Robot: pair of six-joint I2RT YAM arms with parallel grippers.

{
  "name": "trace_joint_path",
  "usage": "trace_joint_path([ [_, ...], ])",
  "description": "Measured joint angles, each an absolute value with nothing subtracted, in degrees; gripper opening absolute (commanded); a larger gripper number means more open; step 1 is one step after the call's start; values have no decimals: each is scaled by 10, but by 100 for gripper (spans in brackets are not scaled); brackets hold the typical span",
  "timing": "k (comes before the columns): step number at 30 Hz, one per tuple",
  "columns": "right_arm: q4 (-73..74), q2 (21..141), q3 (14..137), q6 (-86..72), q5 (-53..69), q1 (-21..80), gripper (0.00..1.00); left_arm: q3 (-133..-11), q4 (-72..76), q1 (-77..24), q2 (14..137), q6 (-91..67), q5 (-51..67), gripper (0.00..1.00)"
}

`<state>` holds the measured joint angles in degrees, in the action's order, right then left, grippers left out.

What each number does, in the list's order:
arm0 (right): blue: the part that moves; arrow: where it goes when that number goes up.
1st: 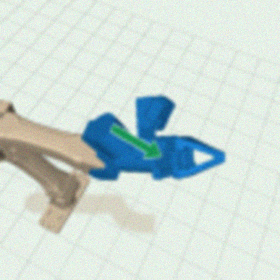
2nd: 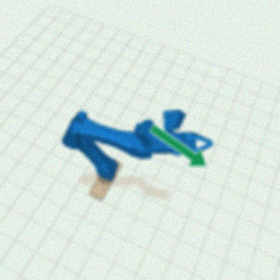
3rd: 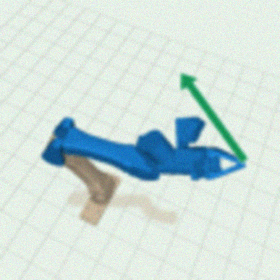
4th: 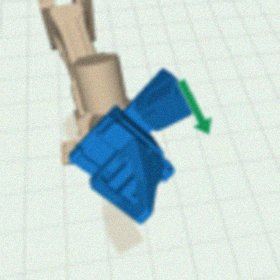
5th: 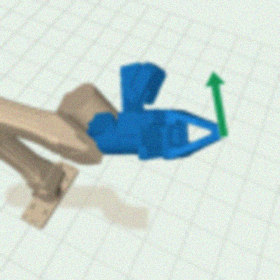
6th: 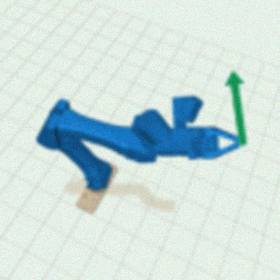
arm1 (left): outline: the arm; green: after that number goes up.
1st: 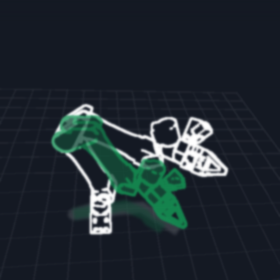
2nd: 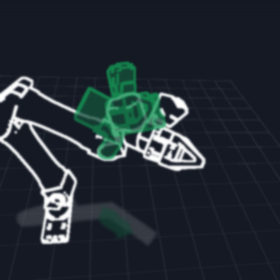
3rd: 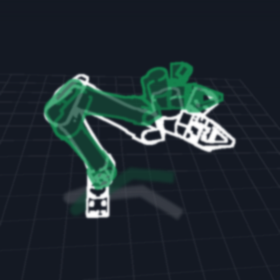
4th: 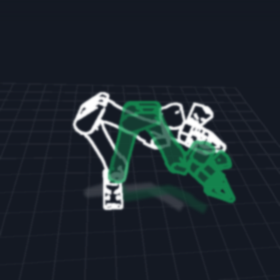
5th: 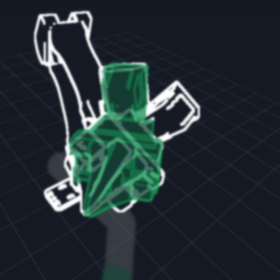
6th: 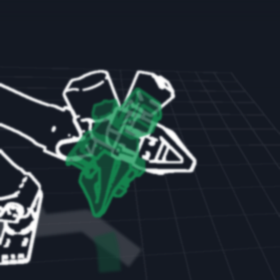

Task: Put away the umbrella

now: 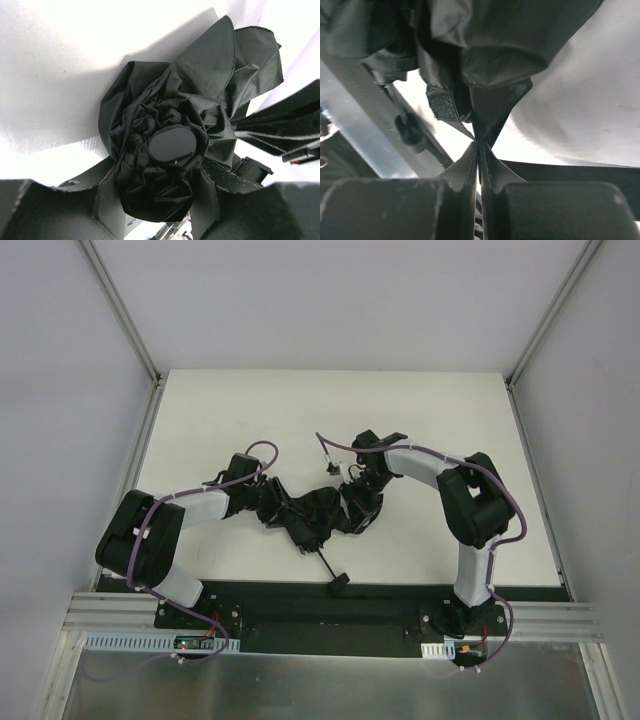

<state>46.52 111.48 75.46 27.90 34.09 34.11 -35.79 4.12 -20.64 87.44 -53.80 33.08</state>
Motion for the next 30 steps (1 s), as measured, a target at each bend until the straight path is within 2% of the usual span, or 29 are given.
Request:
trace_joint_path([
  [4, 470, 1096, 754, 246, 390, 341, 15, -352, 43, -205, 874, -545, 332, 0],
  [8, 459, 1062, 751, 208, 458, 341, 4, -349, 48, -205, 874, -548, 335, 0],
  [9, 451, 1058, 749, 193, 479, 341, 5, -348, 49, -205, 874, -549, 335, 0],
  [11, 427, 1052, 738, 163, 516, 341, 12, -347, 49, -205, 874, -549, 336, 0],
  [14, 395, 1051, 713, 120, 564, 342, 15, -347, 49, -205, 874, -549, 339, 0],
  [19, 361, 1051, 689, 76, 583, 339, 43, -347, 49, -205, 874, -549, 340, 0],
  [21, 359, 1051, 681, 73, 573, 336, 50, -347, 49, -205, 874, -550, 340, 0],
  [25, 343, 1054, 648, 73, 557, 330, 56, -347, 49, -205, 874, -550, 340, 0],
  [30, 307, 1078, 614, 62, 546, 327, 58, -347, 49, -205, 874, -550, 341, 0],
])
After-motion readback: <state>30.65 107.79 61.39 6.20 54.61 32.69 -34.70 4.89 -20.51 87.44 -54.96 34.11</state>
